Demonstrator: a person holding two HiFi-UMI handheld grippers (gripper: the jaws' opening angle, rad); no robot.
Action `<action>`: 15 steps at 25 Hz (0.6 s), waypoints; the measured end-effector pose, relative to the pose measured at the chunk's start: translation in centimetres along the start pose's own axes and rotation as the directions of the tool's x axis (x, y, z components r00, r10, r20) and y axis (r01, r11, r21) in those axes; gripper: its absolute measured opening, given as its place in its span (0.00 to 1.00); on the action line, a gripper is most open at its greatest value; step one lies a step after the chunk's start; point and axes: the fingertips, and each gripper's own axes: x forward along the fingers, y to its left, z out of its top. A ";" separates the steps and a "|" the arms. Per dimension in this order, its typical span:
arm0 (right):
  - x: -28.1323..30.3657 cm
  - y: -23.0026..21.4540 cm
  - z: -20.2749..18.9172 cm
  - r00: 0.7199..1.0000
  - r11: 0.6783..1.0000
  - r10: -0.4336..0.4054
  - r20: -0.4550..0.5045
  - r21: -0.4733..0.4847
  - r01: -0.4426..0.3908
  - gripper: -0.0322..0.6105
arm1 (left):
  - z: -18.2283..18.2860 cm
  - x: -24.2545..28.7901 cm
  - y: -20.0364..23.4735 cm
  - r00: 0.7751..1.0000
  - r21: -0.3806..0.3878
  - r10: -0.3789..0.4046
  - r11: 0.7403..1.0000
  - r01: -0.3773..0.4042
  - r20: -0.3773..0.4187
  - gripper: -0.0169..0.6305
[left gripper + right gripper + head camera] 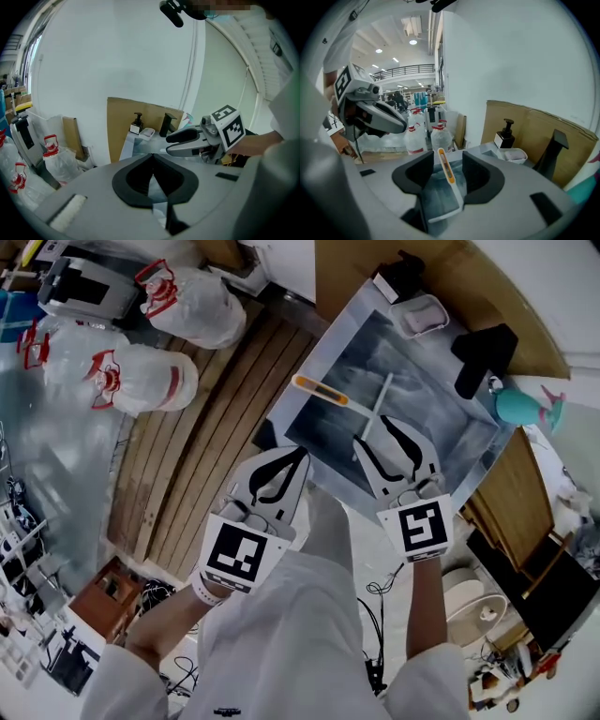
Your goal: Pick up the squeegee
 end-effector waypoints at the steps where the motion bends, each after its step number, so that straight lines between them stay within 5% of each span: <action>1: 0.7 0.0 -0.3 1.000 1.000 0.018 -0.002 -0.012 -0.018 0.33 | -0.3 0.4 0.1 1.000 -0.006 -0.001 1.000 0.001 -0.005 0.03; 15: 8.5 -0.4 -5.6 0.980 0.977 0.167 -0.108 -0.113 -0.179 0.34 | -4.7 5.2 1.6 0.996 -0.061 -0.009 0.998 0.003 -0.084 0.03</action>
